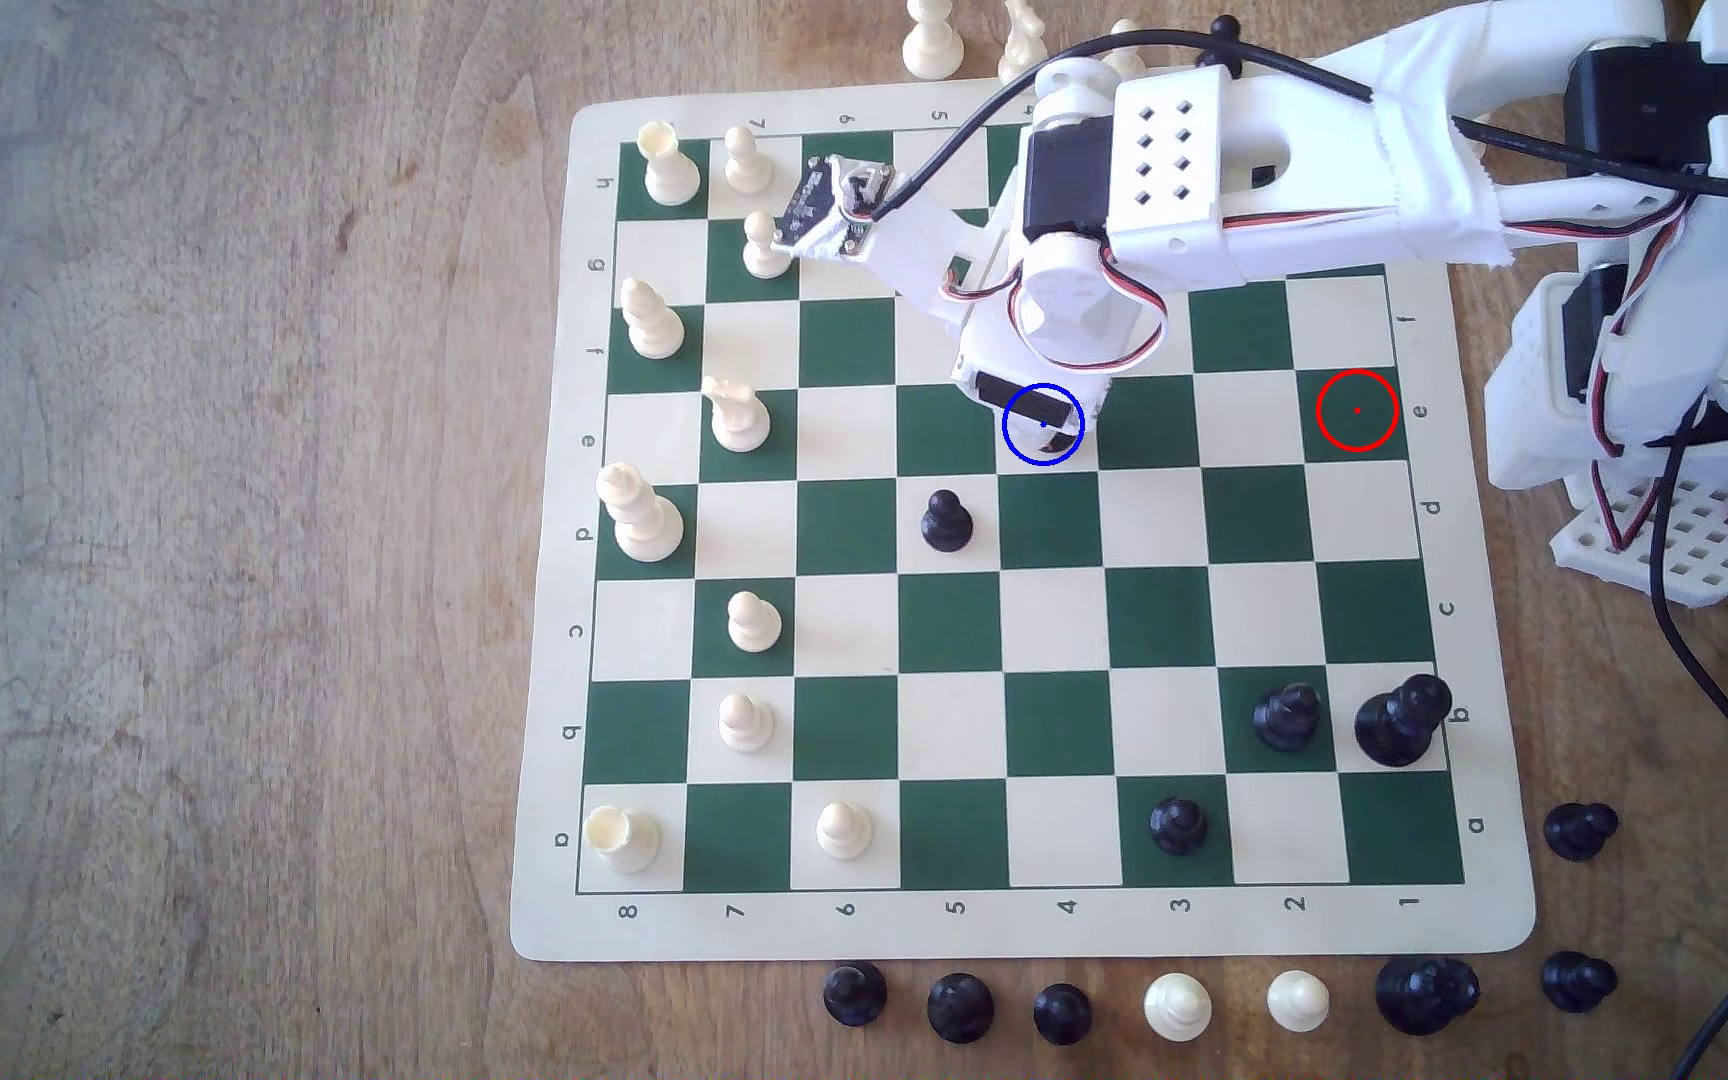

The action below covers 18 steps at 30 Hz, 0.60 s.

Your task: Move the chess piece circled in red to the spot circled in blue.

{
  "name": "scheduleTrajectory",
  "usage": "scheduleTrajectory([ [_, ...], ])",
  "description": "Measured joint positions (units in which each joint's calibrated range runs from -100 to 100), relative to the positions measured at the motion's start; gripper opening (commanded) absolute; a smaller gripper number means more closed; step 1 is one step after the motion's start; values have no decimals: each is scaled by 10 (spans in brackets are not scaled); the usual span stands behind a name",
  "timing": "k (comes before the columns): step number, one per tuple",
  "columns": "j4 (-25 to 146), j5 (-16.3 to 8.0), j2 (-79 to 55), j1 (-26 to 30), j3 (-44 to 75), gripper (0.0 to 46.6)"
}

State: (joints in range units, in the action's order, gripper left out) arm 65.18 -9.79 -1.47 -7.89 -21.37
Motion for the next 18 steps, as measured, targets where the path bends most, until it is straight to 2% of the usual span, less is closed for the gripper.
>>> scheduleTrajectory([
  [12,-8,-4,-8,0,0,4],
  [14,-8,-4,-9,0,0,21],
  [15,-8,-4,-9,0,0,59],
  [18,-8,-4,-12,0,0,126],
])
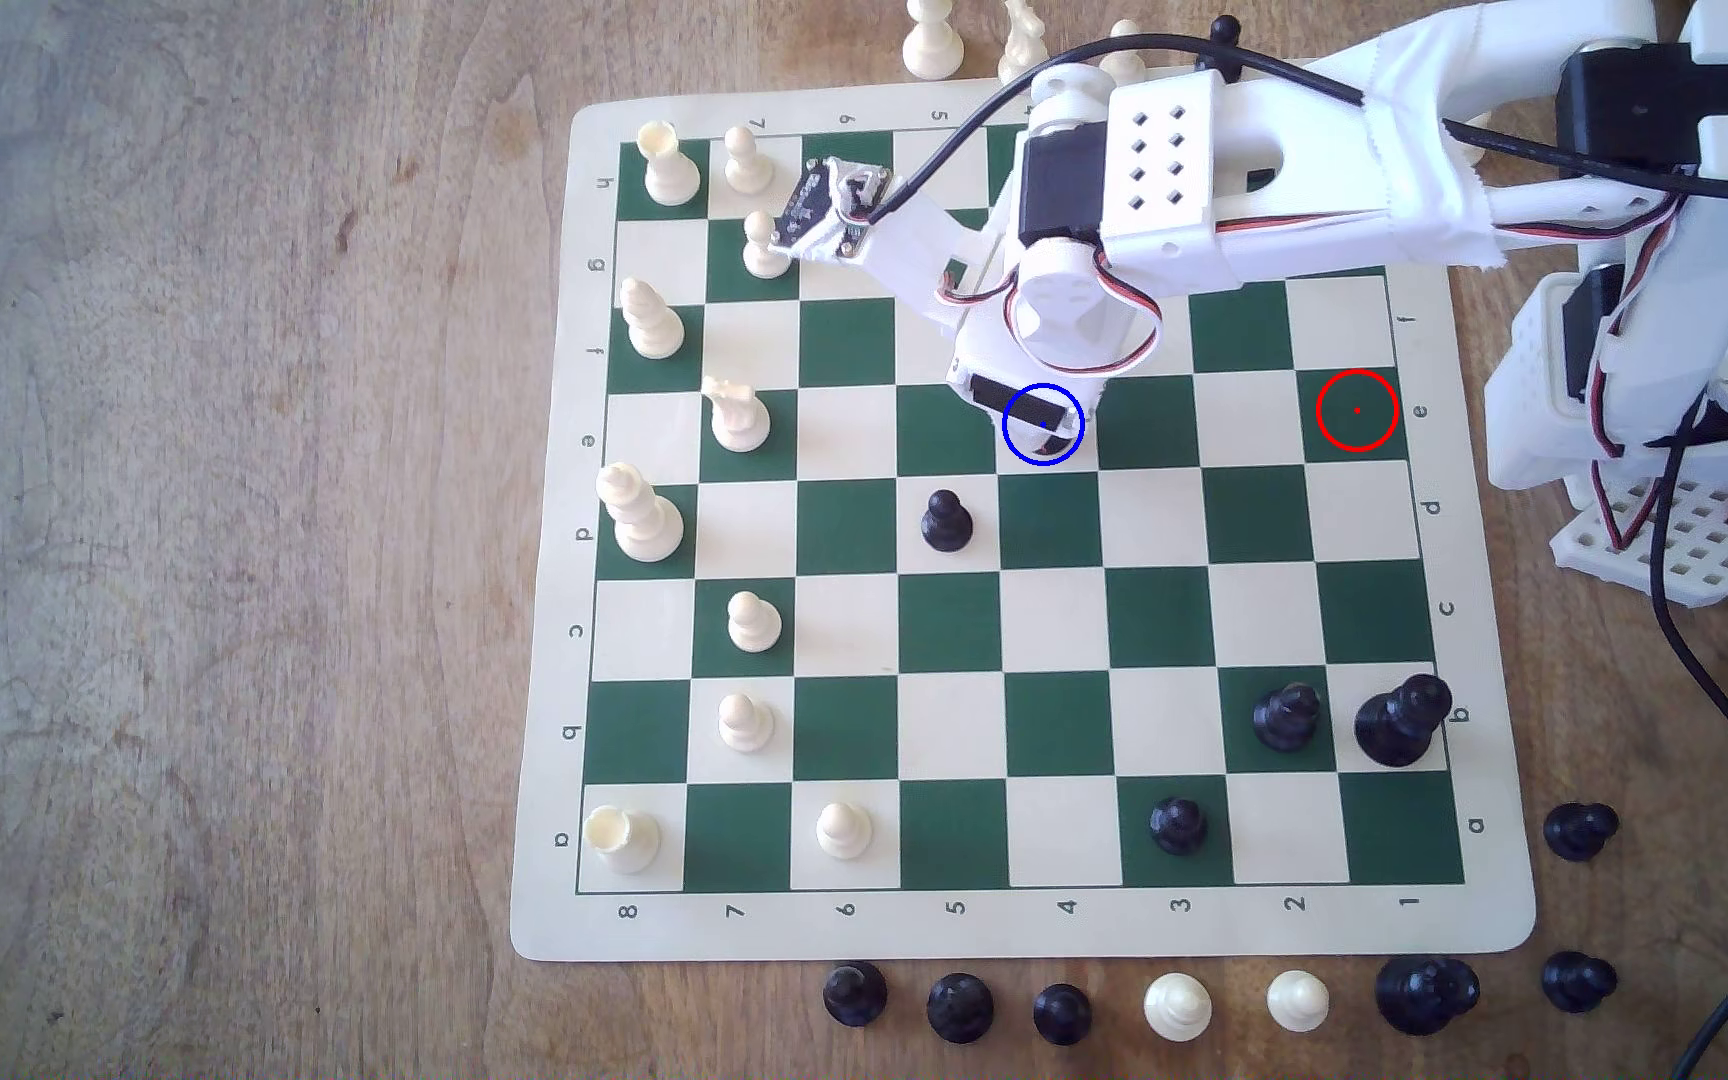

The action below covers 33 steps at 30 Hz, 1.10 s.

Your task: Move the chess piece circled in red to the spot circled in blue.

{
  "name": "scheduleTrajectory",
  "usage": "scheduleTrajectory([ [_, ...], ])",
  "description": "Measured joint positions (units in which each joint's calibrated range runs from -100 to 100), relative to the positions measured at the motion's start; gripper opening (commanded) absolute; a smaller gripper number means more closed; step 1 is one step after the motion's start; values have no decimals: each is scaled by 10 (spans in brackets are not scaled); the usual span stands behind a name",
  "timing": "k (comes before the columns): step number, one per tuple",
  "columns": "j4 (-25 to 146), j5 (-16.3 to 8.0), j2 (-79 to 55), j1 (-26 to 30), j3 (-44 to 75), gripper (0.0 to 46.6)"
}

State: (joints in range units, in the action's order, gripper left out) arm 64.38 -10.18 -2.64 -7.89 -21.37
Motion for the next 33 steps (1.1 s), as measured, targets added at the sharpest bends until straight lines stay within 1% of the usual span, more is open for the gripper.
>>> scheduleTrajectory([
  [1,0,0,-1,0,0,146],
  [2,0,0,-3,0,0,189],
  [3,0,0,-7,0,0,205],
  [6,0,0,-8,0,0,223],
  [11,13,0,-8,0,0,238],
  [19,19,0,3,0,-1,242],
  [22,34,0,44,1,-16,242],
  [29,41,0,171,1,-127,250],
  [33,49,0,225,1,-163,253],
])
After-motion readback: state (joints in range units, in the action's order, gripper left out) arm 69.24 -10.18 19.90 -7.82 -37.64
